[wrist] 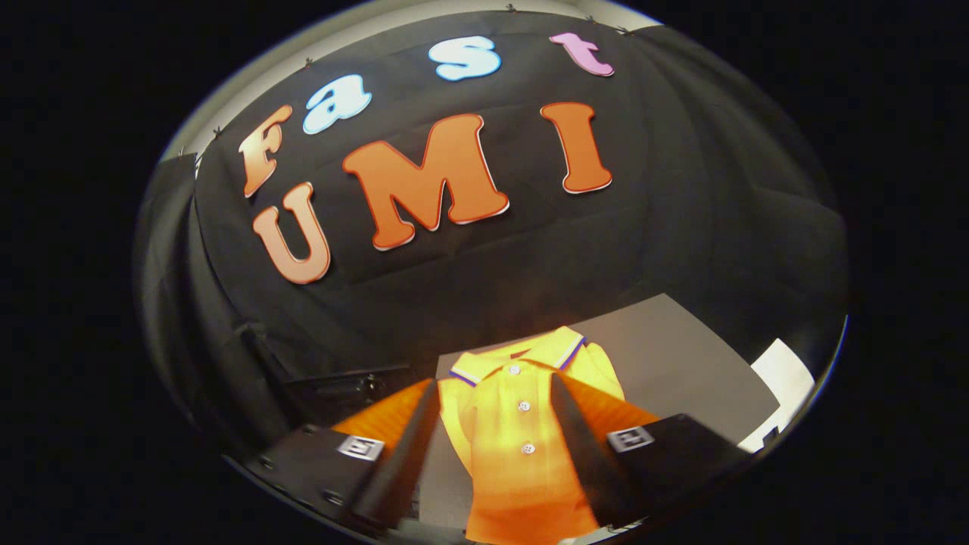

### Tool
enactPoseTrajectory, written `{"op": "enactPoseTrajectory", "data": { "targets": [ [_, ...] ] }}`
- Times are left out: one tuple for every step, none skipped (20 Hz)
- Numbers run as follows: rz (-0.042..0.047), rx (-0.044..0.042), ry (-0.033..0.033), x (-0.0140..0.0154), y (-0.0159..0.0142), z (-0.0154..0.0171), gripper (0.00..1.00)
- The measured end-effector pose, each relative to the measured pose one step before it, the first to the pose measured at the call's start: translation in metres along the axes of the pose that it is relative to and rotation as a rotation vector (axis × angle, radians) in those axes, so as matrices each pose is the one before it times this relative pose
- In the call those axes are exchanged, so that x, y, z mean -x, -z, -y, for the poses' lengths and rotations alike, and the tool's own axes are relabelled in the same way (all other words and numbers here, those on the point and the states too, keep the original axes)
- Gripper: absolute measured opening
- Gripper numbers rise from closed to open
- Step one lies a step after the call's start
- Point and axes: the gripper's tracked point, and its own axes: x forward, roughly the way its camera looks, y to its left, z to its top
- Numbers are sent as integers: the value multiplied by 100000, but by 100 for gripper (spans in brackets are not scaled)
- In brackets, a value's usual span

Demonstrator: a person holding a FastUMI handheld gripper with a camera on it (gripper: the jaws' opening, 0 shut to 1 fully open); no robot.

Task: Put the clothes into the washing machine and then close the washing machine lid.

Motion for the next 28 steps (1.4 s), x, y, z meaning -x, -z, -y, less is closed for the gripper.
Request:
{"op": "enactPoseTrajectory", "data": {
  "targets": [
    [-651, 2031, 3385, -219, 754, 535, 97],
    [-103, 2751, 3339, -512, 79, 650, 96],
    [-1423, 1663, 1725, -633, 305, 258, 96],
    [-2874, 385, 284, -609, 710, 36, 96],
    [-3370, -445, -139, -363, 872, 86, 96],
    [-2364, -420, 252, -846, 675, 39, 96],
    [-3026, 680, 1038, -631, 822, 232, 96],
    [-2108, 736, 1587, -621, 745, 363, 96],
    [-929, 998, 2105, -465, 550, 613, 96],
    [-882, -365, 757, -277, 236, 219, 93],
    [438, -2396, 728, 95, -149, 163, 69],
    [2713, -3553, 49, -365, -838, 93, 45],
    [-2097, -1629, -3382, 321, 346, -607, 21],
    [1798, -2054, -644, 682, -311, -111, 19],
    [141, -107, -1459, 153, -346, -244, 16],
    [3174, 223, -1577, 1063, -942, -543, 16],
    [3740, 140, -2618, 900, -1501, -1218, 16],
    [3212, 477, -2592, 1003, -1118, -1423, 16],
    [2800, 863, -2665, 1214, -1025, -1303, 16],
    [2548, 678, -2601, 1025, -958, -1459, 16],
    [1587, 958, -2910, 822, -805, -1657, 16],
    [1494, 647, -2838, 564, -672, -1877, 16],
    [1479, 32, -3572, 391, -516, -2126, 16],
    [565, -878, -4428, -19, -245, -2502, 16],
    [386, -1140, -4505, 254, 227, -2298, 16],
    [-248, -623, -4073, -90, 344, -2416, 16],
    [-759, 578, -3673, -489, 620, -2380, 16],
    [-1492, 1279, -2473, -714, 929, -1945, 16]
  ]
}}
